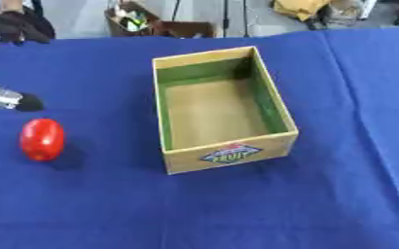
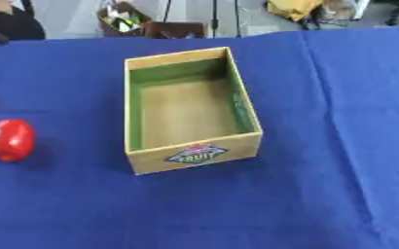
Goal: Pick up objects on the table and place them in the box.
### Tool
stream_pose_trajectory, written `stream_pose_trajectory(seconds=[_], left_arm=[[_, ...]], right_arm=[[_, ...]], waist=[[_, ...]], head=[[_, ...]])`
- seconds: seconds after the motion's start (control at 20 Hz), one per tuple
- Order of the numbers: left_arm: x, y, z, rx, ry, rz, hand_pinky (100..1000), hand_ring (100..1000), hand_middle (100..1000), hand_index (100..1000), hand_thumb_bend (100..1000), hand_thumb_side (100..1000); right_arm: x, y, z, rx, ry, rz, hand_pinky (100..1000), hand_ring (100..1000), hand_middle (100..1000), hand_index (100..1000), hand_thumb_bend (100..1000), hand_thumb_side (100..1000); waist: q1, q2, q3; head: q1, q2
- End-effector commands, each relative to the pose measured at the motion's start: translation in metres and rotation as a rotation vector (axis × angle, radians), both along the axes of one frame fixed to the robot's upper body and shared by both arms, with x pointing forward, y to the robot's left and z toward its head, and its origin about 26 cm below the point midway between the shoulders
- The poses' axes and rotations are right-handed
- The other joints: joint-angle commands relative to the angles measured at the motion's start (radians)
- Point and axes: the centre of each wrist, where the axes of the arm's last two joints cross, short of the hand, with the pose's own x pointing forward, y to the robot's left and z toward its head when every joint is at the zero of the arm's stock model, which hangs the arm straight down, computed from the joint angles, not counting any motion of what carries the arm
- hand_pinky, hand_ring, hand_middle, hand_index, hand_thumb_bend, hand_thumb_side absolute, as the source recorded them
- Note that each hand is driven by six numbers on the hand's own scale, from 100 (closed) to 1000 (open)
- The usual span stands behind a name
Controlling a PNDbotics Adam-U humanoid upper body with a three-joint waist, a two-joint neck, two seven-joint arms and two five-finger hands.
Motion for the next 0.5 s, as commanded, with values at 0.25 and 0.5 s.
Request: stream_pose_trajectory(seconds=[0.25, 0.5], left_arm=[[0.012, 0.023, -0.013, 0.194, 0.114, 0.066, 717, 844, 898, 1000, 824, 836], [0.022, 0.034, -0.034, 0.181, 0.205, 0.079, 699, 833, 885, 1000, 838, 836]], right_arm=[[-0.003, -0.001, 0.01, -0.033, -0.024, 0.01, 691, 702, 628, 750, 100, 833], [-0.003, 0.0, 0.01, -0.035, -0.023, 0.014, 691, 702, 628, 750, 100, 833]], waist=[[0.001, -0.014, -0.002], [0.001, -0.008, -0.007]], head=[[-0.005, -0.032], [-0.005, -0.037]])
